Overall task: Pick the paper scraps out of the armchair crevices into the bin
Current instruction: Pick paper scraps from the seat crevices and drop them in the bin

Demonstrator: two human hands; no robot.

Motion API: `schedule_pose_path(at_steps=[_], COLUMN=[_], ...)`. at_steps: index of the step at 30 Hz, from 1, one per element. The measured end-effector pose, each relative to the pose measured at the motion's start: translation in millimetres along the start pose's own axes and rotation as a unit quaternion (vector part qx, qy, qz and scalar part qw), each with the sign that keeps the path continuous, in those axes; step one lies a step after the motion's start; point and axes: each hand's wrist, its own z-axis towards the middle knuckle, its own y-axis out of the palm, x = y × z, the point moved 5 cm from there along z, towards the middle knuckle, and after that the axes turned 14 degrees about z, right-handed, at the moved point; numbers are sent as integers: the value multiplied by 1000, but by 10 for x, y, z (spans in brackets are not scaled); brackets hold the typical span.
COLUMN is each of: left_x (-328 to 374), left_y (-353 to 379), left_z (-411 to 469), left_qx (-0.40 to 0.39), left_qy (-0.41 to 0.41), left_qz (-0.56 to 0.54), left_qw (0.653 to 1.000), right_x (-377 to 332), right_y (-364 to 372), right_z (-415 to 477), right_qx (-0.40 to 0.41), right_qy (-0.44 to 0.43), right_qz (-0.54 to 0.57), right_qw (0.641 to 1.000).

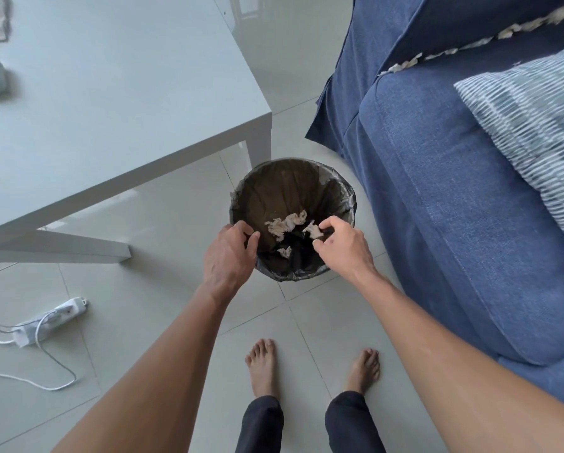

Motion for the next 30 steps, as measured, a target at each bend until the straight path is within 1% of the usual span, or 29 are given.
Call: schedule_pose_path(at_steps=[4, 8, 10, 14, 19, 22, 26, 30], left_x=[87, 165, 236, 602, 1506, 2187, 3067, 3782], left_y=[-49, -247, -414, -743, -1055, -1230, -1363, -1447], left_z=[-28, 22, 77, 162, 238, 289, 318, 380], left_qx=[-3, 14, 30, 55, 72, 90, 102, 105], left_qy=[9, 37, 52, 82, 136, 176, 234, 286], left_qz=[-4, 17, 36, 42, 7, -4, -2, 27], left_qw=[1000, 999, 998, 994, 988, 980, 967, 952], right_x=[71, 49, -23, -218, -395, -419, -210, 136], right_y=[-143, -378, -582, -1210, -2227, -2899, -3670, -4241], right_z=[-10, -34, -55, -83, -60, -59, -3, 102], right_qx=[15, 33, 64, 165, 255, 295, 330, 372], right_qy=[-6, -50, -86, -169, -223, -248, -232, -208], right_qz=[7, 5, 13, 12, 19, -7, -43, -9], right_qw=[1000, 998, 994, 972, 941, 923, 914, 905])
